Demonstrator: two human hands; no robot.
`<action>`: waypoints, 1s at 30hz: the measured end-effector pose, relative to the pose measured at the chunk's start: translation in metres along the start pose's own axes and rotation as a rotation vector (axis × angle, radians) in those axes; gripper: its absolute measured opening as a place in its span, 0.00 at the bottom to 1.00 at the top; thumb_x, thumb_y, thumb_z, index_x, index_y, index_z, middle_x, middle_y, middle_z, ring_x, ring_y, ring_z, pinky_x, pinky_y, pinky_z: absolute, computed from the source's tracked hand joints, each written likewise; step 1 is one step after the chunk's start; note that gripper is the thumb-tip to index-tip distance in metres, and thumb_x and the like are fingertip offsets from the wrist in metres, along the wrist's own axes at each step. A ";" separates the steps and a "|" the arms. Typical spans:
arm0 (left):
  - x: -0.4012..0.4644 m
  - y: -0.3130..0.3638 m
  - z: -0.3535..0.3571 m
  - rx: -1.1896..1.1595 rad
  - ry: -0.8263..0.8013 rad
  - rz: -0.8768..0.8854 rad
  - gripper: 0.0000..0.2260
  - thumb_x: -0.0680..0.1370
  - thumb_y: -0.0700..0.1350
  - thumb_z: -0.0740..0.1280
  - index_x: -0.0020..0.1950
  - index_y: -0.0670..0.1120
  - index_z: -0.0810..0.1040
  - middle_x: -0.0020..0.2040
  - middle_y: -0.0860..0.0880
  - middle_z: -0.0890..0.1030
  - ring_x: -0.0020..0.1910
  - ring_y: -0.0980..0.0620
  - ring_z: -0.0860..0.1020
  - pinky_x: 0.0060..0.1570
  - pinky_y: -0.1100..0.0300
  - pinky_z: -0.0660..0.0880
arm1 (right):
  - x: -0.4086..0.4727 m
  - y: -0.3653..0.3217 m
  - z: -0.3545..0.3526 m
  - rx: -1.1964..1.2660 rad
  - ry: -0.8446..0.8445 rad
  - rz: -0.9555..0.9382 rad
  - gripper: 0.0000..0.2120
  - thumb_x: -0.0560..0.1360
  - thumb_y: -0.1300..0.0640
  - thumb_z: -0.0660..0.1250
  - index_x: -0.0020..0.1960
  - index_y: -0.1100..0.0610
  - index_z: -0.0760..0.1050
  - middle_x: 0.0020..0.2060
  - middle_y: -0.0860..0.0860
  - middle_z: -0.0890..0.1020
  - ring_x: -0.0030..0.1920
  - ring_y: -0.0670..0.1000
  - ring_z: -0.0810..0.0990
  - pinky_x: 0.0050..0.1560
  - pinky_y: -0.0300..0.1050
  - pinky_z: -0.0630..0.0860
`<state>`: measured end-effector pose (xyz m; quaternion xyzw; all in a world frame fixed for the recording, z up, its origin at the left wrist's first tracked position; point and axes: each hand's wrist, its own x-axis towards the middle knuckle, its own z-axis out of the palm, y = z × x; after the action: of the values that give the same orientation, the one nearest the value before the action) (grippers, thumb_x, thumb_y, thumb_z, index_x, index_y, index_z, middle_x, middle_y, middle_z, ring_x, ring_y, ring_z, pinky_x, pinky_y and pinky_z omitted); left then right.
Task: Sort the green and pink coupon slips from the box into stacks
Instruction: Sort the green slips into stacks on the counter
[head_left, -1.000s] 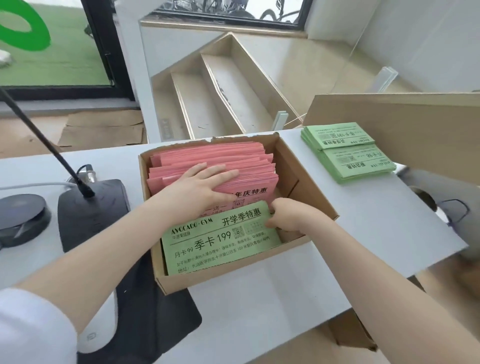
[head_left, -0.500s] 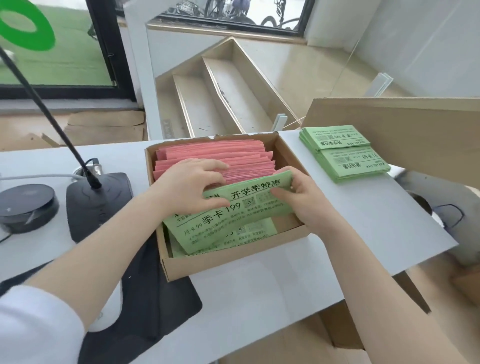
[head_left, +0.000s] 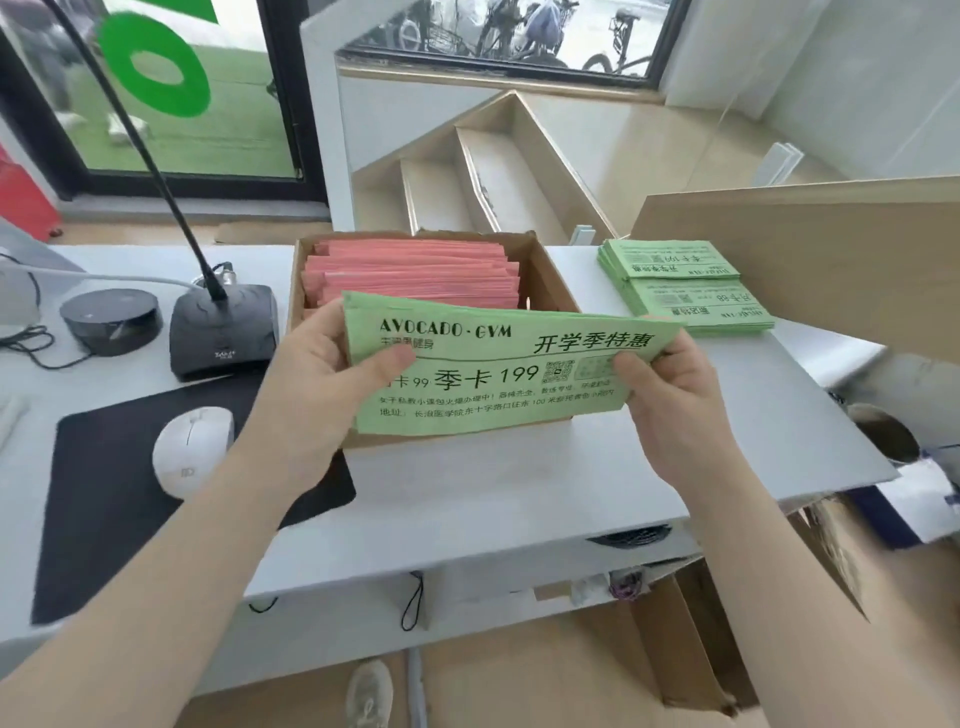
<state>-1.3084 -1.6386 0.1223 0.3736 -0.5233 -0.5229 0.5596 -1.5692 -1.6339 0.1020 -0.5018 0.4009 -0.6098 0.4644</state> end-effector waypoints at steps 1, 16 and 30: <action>-0.015 -0.012 0.007 0.014 0.025 -0.021 0.13 0.72 0.31 0.65 0.50 0.47 0.76 0.43 0.55 0.85 0.44 0.56 0.83 0.41 0.63 0.78 | -0.009 0.005 -0.008 -0.008 -0.004 0.028 0.09 0.73 0.68 0.64 0.47 0.55 0.75 0.44 0.50 0.83 0.49 0.53 0.80 0.52 0.51 0.77; -0.088 -0.101 0.011 0.303 0.118 -0.176 0.19 0.76 0.33 0.64 0.57 0.56 0.69 0.55 0.58 0.77 0.58 0.61 0.75 0.59 0.64 0.71 | -0.073 0.068 -0.026 -0.181 -0.012 0.332 0.13 0.74 0.73 0.62 0.51 0.57 0.74 0.45 0.47 0.83 0.47 0.44 0.82 0.45 0.35 0.77; -0.064 -0.106 -0.009 0.309 -0.127 -0.260 0.14 0.78 0.37 0.63 0.57 0.55 0.71 0.54 0.61 0.81 0.58 0.59 0.77 0.62 0.56 0.71 | -0.059 0.052 -0.013 -0.179 0.057 0.318 0.13 0.75 0.73 0.60 0.48 0.56 0.71 0.41 0.50 0.79 0.41 0.43 0.79 0.40 0.34 0.75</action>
<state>-1.3143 -1.5961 0.0061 0.4857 -0.5790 -0.5266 0.3894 -1.5696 -1.5894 0.0357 -0.4540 0.5409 -0.5044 0.4969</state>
